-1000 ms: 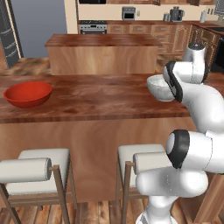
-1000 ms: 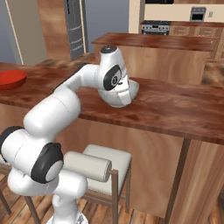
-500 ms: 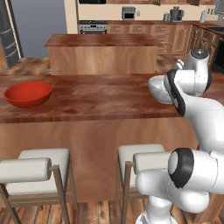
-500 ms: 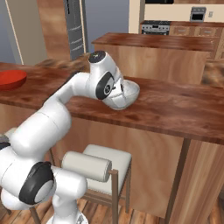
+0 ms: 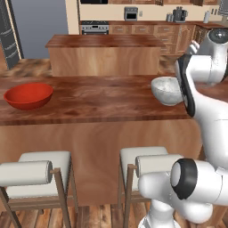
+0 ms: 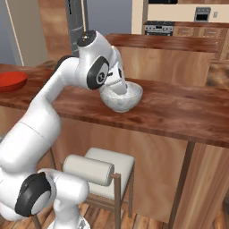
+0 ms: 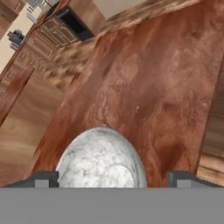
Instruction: Pick up the bowls from the cabinet and place each bowl in front of a stool on the dining counter.
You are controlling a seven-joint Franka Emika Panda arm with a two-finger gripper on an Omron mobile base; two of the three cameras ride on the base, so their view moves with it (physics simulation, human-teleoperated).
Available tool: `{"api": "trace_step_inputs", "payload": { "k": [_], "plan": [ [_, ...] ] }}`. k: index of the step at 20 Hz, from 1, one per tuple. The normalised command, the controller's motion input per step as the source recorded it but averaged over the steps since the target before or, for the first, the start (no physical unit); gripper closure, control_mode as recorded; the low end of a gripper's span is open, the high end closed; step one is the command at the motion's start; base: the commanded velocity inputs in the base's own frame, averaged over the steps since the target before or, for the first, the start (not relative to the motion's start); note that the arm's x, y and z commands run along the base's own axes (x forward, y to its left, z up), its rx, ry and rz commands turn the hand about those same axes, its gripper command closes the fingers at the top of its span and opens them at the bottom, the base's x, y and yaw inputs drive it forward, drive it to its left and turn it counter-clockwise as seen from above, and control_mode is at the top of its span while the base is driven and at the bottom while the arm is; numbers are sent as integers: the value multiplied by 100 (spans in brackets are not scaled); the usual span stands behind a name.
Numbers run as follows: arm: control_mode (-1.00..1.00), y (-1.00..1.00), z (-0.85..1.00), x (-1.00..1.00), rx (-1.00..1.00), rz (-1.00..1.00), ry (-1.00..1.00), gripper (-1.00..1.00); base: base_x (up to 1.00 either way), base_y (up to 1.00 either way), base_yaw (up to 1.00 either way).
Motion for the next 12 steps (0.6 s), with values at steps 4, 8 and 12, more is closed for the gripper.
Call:
{"api": "trace_step_inputs", "payload": {
  "k": [4, 8, 12],
  "plan": [
    [-100, 25, 0, -100, 0, 0, -3, -100, 0, 0, 0],
    [-100, 35, -24, -100, 2, 4, -15, -100, 0, 0, 0],
    [-100, 38, -37, -100, 5, 8, -34, -100, 0, 0, 0]
  ]
}}
